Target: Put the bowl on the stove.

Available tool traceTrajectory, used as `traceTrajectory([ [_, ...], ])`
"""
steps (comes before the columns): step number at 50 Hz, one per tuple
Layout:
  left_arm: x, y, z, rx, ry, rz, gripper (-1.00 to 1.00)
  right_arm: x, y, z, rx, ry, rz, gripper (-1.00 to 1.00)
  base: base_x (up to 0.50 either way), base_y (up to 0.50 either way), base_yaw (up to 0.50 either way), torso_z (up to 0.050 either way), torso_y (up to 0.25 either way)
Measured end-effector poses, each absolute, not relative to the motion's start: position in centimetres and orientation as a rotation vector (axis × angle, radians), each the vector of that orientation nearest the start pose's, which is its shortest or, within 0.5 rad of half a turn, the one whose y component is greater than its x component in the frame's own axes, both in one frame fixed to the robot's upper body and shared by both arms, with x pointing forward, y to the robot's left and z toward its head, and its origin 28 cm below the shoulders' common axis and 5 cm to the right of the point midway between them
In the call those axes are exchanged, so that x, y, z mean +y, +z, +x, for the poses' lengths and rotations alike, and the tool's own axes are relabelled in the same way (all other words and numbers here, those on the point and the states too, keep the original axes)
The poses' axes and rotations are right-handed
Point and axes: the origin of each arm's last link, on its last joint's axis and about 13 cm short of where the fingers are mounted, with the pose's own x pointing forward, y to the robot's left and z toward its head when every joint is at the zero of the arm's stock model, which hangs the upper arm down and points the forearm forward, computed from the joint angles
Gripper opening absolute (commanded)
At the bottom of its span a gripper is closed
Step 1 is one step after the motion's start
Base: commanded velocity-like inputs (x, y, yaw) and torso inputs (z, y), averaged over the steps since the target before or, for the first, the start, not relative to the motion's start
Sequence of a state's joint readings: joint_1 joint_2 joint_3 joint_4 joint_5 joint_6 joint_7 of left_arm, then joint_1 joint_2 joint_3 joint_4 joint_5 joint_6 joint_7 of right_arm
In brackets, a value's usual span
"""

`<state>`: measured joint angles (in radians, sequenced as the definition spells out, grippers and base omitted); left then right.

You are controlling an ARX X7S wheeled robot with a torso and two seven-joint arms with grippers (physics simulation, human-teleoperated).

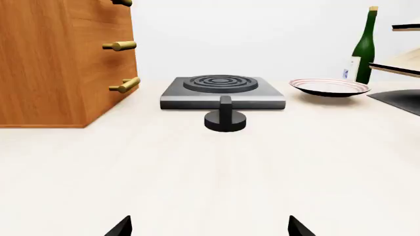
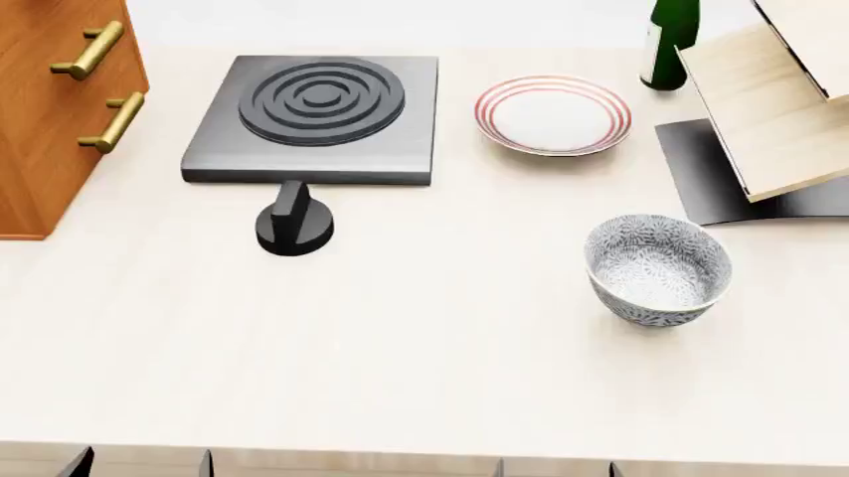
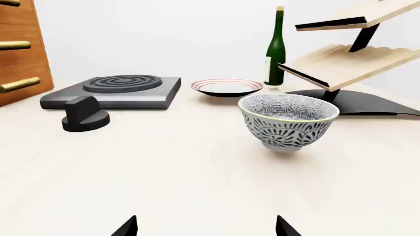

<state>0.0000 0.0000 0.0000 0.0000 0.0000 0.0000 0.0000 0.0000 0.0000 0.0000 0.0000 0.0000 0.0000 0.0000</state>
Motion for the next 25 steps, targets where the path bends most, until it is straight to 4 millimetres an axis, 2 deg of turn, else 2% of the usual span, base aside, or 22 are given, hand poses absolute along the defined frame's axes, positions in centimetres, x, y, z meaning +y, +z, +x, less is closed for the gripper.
traceTrajectory([
  [25, 20.49, 1.11, 21.00, 0.059, -0.031, -0.028, 1.00, -9.28, 1.40, 20.74, 0.028, 0.048, -0.002, 1.00, 0.00, 0.00, 0.00, 0.000, 0.000],
])
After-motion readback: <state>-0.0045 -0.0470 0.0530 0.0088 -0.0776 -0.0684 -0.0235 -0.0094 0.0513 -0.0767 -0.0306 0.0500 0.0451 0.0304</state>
